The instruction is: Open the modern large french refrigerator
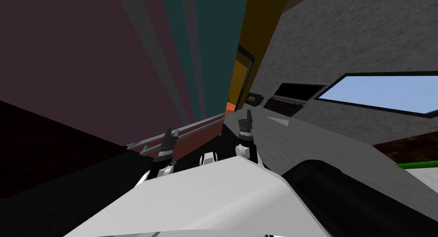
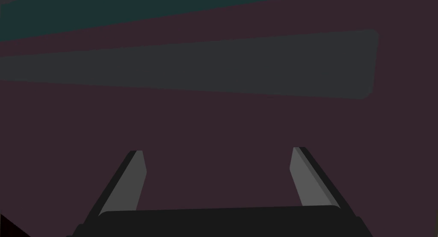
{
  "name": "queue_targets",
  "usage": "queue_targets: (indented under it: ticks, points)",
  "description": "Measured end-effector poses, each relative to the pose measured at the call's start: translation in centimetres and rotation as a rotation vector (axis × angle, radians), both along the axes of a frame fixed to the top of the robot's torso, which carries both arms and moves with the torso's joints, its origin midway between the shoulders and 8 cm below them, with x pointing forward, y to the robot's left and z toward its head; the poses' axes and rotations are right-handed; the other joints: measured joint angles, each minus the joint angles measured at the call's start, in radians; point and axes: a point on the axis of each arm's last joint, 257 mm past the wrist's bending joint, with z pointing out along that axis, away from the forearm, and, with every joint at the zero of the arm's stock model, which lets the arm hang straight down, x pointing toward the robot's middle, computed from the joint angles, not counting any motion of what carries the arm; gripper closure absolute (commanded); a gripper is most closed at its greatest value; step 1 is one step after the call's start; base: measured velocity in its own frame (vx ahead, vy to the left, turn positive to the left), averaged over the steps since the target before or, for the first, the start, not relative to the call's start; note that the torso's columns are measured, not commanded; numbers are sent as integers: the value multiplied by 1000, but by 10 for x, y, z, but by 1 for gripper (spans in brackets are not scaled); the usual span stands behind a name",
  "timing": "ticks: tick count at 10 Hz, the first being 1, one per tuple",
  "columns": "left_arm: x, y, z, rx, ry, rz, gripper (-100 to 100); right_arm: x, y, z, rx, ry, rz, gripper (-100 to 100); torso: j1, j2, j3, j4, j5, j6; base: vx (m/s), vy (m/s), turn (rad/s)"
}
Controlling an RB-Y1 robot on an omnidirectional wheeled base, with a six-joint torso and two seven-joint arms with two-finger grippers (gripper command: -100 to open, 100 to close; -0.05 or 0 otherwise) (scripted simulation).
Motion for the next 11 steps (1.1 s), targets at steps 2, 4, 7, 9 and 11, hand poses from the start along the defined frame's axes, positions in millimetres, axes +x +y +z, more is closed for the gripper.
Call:
queue_targets:
  ticks: [2, 4, 7, 9, 11]
  points:
    - [2, 3, -14, -10, 12, 3, -100, 0, 0, 0, 0, 0, 0, 0, -5, -4, -2, -1, -2, 0, 119, -131, 54]
    - [5, 4, -28, -25, 23, 5, -100, 0, 0, 0, 0, 0, 0, 0, -2, -4, -3, -1, -1, 0, 129, -127, 47]
    - [5, 5, -53, -51, 47, 12, -100, 0, 0, 0, 0, 0, 0, 0, -2, -2, -2, -1, -1, 0, 129, -127, 46]
    - [6, 6, -67, -69, 62, 16, -100, 0, 0, 0, 0, 0, 0, 0, -5, -3, -2, -1, -2, 0, 133, -163, 56]
    - [6, 5, -80, -86, 76, 19, -100, 0, 0, 0, 0, 0, 0, 0, -2, -2, -1, -1, -1, 0, 109, -132, 40]
